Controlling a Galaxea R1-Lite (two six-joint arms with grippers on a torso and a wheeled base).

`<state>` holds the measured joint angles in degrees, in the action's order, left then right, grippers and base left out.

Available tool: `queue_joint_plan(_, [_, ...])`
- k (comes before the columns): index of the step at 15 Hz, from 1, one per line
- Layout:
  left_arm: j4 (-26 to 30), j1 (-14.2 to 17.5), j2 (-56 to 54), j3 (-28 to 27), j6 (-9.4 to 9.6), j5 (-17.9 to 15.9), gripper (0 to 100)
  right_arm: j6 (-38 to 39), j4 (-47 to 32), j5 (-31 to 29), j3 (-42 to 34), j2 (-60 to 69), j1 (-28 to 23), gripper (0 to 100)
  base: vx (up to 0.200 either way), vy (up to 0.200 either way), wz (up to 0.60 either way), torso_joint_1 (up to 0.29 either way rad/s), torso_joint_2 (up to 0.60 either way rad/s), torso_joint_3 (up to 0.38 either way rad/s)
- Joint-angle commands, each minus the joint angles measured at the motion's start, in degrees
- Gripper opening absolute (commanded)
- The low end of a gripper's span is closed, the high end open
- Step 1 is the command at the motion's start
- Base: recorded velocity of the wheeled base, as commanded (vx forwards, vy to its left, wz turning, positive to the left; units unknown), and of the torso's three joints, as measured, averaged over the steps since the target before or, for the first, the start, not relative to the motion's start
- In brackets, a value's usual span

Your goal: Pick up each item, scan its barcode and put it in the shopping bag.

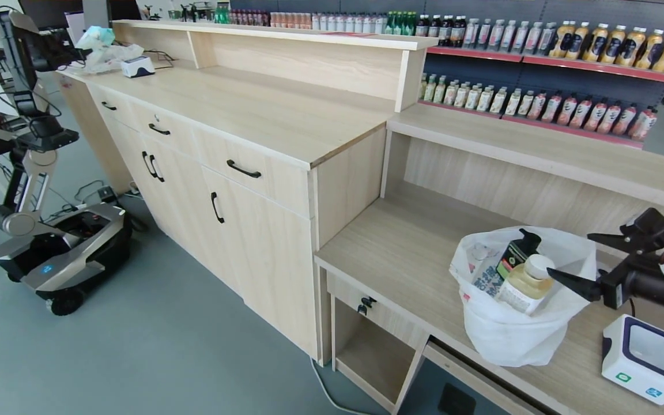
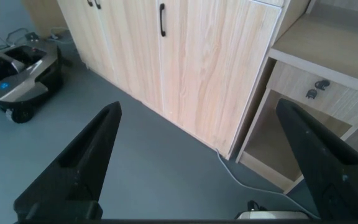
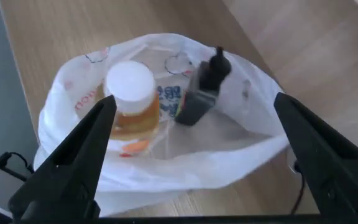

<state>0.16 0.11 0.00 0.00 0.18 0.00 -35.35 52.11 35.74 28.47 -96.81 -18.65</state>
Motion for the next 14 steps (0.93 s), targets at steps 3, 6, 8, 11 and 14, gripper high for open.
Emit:
queue_joint_plan(3, [0.02,-0.02,0.0,0.0,-0.01,0.0,100,10.22,-8.96,-6.65,0.98,19.55,-2.79,100,0.0,0.0,-0.6,0.006,0.0,0.004])
queue_joint_plan(6, [0.02,-0.02,0.0,0.0,-0.01,0.0,100,14.17,-17.84,-9.64,3.18,27.02,-2.88,100,0.0,0.0,-0.6,0.002,0.0,0.004])
queue_joint_plan(8, [0.02,-0.02,0.0,0.0,-0.01,0.0,100,17.95,-21.27,-13.77,3.44,30.71,-2.27,100,0.0,0.0,-0.6,0.002,0.01,0.002])
queue_joint_plan(11, [0.02,-0.02,0.0,0.0,-0.01,0.0,100,20.06,-26.98,-16.06,0.19,38.09,-2.09,100,0.0,0.0,-0.6,0.002,0.0,0.001])
queue_joint_plan(14, [0.02,-0.02,0.0,0.0,-0.01,0.0,100,21.73,-32.6,-21.94,-4.73,48.55,0.46,100,0.0,0.0,-0.6,0.001,0.0,0.001])
